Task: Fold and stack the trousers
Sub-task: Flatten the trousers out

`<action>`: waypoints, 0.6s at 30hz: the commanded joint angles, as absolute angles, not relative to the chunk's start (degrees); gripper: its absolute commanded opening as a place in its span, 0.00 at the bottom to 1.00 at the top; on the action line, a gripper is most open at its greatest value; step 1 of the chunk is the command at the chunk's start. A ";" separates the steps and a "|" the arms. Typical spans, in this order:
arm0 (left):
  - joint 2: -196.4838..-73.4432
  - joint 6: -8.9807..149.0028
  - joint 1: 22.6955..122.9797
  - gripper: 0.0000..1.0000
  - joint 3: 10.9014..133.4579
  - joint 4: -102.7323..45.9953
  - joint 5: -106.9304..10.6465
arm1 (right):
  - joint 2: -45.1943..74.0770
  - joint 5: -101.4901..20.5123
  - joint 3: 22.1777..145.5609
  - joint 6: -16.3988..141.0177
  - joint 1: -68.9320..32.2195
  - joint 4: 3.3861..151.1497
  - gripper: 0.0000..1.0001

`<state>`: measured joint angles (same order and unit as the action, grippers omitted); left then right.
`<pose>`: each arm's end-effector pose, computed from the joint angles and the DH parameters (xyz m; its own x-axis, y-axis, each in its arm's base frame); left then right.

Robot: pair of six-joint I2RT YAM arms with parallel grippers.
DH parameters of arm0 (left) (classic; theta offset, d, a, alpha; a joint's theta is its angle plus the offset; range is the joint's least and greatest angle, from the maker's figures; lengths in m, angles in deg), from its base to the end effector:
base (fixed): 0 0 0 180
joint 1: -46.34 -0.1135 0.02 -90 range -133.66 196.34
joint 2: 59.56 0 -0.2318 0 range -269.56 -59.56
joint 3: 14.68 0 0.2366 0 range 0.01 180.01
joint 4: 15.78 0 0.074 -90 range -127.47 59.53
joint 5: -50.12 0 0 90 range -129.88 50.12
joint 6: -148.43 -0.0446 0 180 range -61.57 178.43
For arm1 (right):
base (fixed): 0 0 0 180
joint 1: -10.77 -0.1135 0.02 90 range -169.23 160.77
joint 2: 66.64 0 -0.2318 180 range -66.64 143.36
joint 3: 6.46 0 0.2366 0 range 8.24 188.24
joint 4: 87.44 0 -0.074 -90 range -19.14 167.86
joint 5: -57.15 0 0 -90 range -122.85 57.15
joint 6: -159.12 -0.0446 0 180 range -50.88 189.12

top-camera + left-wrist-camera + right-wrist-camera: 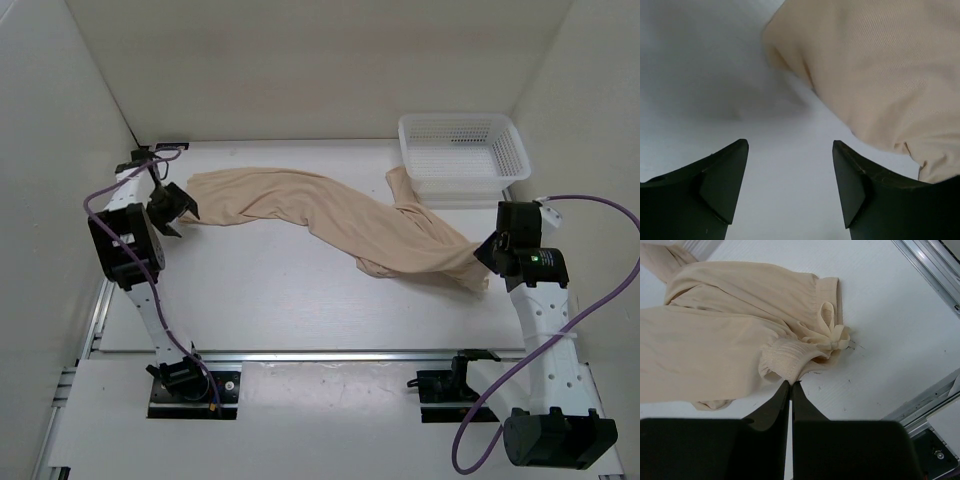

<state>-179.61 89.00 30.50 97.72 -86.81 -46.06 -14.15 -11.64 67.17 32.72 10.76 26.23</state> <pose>0.3802 0.1029 0.1666 -0.6845 -0.7198 -0.1153 -0.6959 0.6923 -0.1907 0.1810 -0.0161 0.3007 -0.4198 0.5531 -0.7196 0.6261 0.7505 0.2116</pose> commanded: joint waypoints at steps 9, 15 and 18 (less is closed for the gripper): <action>-193.05 93.41 32.45 0.65 113.99 -87.60 -46.99 | -13.82 -12.19 70.37 33.70 11.03 27.85 0.01; -194.04 92.01 32.45 0.10 125.85 -92.07 -51.83 | -9.79 -12.19 75.54 34.76 11.56 28.38 0.01; -186.33 92.01 32.45 0.10 129.56 -93.32 -51.22 | -6.62 -10.88 86.60 37.30 11.56 26.37 0.01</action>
<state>-196.87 92.56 32.23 124.13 -91.53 -49.49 -8.18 -12.27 76.53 34.51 11.20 24.54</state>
